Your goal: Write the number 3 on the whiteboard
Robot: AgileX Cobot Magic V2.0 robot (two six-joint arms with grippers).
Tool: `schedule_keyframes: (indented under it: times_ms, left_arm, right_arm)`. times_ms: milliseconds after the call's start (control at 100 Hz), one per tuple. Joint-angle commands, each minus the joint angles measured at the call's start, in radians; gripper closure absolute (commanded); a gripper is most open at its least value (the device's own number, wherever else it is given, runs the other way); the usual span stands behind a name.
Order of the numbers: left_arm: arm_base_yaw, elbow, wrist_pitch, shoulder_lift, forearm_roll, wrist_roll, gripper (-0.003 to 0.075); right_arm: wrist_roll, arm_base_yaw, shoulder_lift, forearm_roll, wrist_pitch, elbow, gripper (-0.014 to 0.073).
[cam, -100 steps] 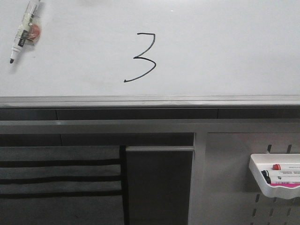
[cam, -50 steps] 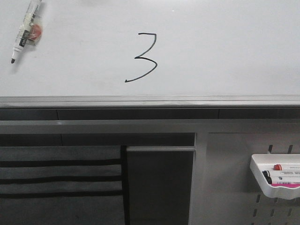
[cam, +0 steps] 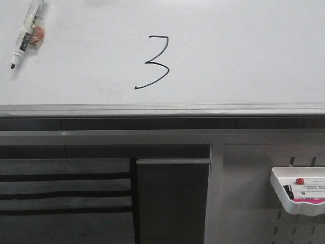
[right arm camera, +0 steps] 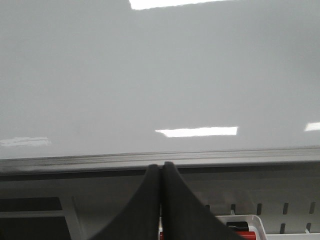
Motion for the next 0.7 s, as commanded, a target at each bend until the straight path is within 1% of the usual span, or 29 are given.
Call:
schedule_keyframes:
  times_ms: [0, 40, 70, 90, 110, 130, 140, 150, 160, 170, 180, 190, 210, 220, 240, 690]
  left_arm:
    - [-0.008, 0.007, -0.074, -0.028, -0.001, -0.008, 0.0741]
    - [-0.008, 0.007, -0.074, -0.028, -0.001, -0.008, 0.0741]
    - [-0.008, 0.007, -0.074, -0.028, -0.001, -0.008, 0.0741]
    - [-0.008, 0.007, -0.074, -0.028, -0.001, -0.008, 0.0741]
    - [-0.008, 0.007, -0.074, -0.028, -0.001, -0.008, 0.0741]
    - [-0.008, 0.007, -0.074, -0.028, -0.001, -0.008, 0.0741]
    - [-0.008, 0.007, -0.074, -0.028, -0.001, -0.008, 0.0741]
    - [-0.008, 0.007, -0.074, -0.028, -0.001, -0.008, 0.0741]
    - [-0.008, 0.007, -0.074, -0.028, -0.001, -0.008, 0.0741]
    - [-0.008, 0.007, -0.074, -0.028, -0.001, -0.008, 0.0741]
    - [-0.008, 0.007, -0.074, -0.028, -0.001, -0.008, 0.0741]
    - [-0.008, 0.007, -0.074, -0.028, -0.001, -0.008, 0.0741]
    - [-0.008, 0.007, -0.074, -0.028, -0.001, -0.008, 0.0741]
    - [-0.008, 0.007, -0.074, -0.028, -0.001, -0.008, 0.0741]
    - [-0.008, 0.007, -0.074, -0.028, -0.001, -0.008, 0.0741]
    - [-0.008, 0.007, -0.074, -0.028, -0.001, -0.008, 0.0741]
  right_arm:
    - [-0.013, 0.0, -0.016, -0.01, -0.091, 0.025, 0.0662]
    - [-0.008, 0.0, -0.016, -0.005, -0.093, 0.025, 0.0662]
    - [0.022, 0.0, -0.016, -0.013, -0.091, 0.025, 0.0662]
    - [0.042, 0.0, -0.016, -0.045, -0.091, 0.025, 0.0662]
    - [0.091, 0.0, -0.016, -0.083, -0.091, 0.025, 0.0662]
    - [0.166, 0.0, -0.016, -0.158, -0.093, 0.025, 0.0662]
    - [0.196, 0.0, -0.016, -0.217, -0.096, 0.025, 0.0662]
    - [0.259, 0.0, -0.016, -0.248, -0.095, 0.025, 0.0662]
    - [0.292, 0.0, -0.016, -0.311, -0.095, 0.025, 0.0662]
    - [0.355, 0.0, -0.016, -0.342, -0.095, 0.025, 0.0662]
    - [0.385, 0.0, -0.016, -0.371, -0.098, 0.025, 0.0662]
    - [0.438, 0.0, -0.016, -0.426, -0.098, 0.025, 0.0662]
    - [0.482, 0.0, -0.016, -0.489, -0.098, 0.025, 0.0662]
    - [0.517, 0.0, -0.016, -0.502, -0.098, 0.025, 0.0662]
    - [0.547, 0.0, -0.016, -0.521, -0.095, 0.025, 0.0662]
    - [0.544, 0.0, -0.016, -0.526, -0.087, 0.025, 0.0662]
